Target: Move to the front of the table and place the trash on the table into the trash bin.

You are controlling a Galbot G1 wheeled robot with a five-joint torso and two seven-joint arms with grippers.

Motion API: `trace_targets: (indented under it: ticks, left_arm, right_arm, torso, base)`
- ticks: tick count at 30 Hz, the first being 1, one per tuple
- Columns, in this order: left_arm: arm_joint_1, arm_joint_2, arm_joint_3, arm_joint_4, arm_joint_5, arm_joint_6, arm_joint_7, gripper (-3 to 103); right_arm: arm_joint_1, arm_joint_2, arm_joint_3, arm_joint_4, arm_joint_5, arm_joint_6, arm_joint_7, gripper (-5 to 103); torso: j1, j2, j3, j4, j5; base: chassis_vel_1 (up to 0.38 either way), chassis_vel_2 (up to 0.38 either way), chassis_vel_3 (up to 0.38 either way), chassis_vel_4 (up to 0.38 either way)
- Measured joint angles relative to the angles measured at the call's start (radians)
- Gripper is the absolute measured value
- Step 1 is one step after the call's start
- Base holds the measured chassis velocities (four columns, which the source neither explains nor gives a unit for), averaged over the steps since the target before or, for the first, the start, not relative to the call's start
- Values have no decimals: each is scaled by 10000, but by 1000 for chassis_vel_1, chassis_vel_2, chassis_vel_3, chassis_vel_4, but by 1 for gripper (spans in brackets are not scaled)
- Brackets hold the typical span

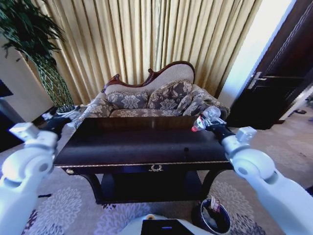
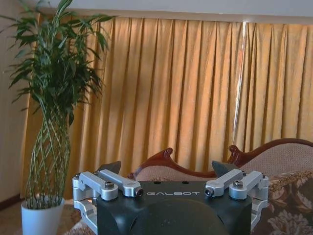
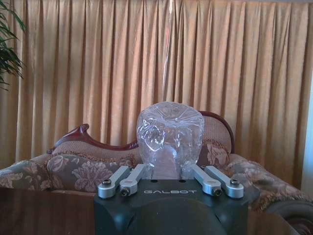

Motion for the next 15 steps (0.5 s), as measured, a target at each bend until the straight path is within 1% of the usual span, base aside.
trace_targets:
  ticks: [1, 2, 3, 4, 5, 6, 7, 9, 15]
  left_arm:
    - [323, -282, -256, -255, -82, 126, 86, 100]
    - [388, -329, -302, -304, -89, 148, 106, 100]
    - [634, -515, -462, -503, -99, 231, 215, 100]
    - [634, -515, -462, -503, -99, 231, 215, 100]
    - [938, -779, -646, -750, -76, 312, 389, 100]
    - [1156, -970, -725, -925, -11, 337, 532, 100]
    - [1156, -970, -725, -925, -11, 337, 532, 100]
    - [1538, -1360, -818, -1149, 245, 340, 705, 100]
    - [1828, -1560, -1032, -1360, 418, 306, 761, 100]
  right_arm:
    - [-527, 157, 301, 317, -14, 4, -28, 24]
    - [-611, 178, 342, 374, -15, 4, -31, 24]
    - [-894, 252, 470, 582, -15, 6, -41, 24]
    - [-894, 252, 470, 582, -15, 6, -41, 24]
    - [-1169, 349, 589, 798, -32, 6, -45, 24]
    - [-1317, 422, 653, 923, -36, 6, -47, 24]
    - [-1317, 422, 653, 923, -36, 6, -47, 24]
    - [-1676, 559, 870, 1160, -37, 6, -50, 24]
    - [-1982, 738, 1184, 1346, -35, 15, -56, 24]
  torso:
    - [0, 0, 0, -1, 1]
    - [0, 0, 0, -1, 1]
    - [-1, 1, 0, -1, 0]
    - [-1, 1, 0, -1, 0]
    - [-1, 1, 0, 1, 2]
    - [-1, 1, 0, 3, 0]
    - [-1, 1, 0, 3, 0]
    - [-1, 1, 1, 3, 0]
    - [1, 0, 2, 1, 0]
  base:
    - [0, 0, 0, 0]
    - [0, 0, 0, 0]
    - [0, 0, 0, 0]
    - [0, 0, 0, 0]
    - [0, 0, 0, 0]
    - [0, 0, 0, 0]
    - [0, 0, 0, 0]
    - [0, 0, 0, 0]
    - [0, 0, 0, 0]
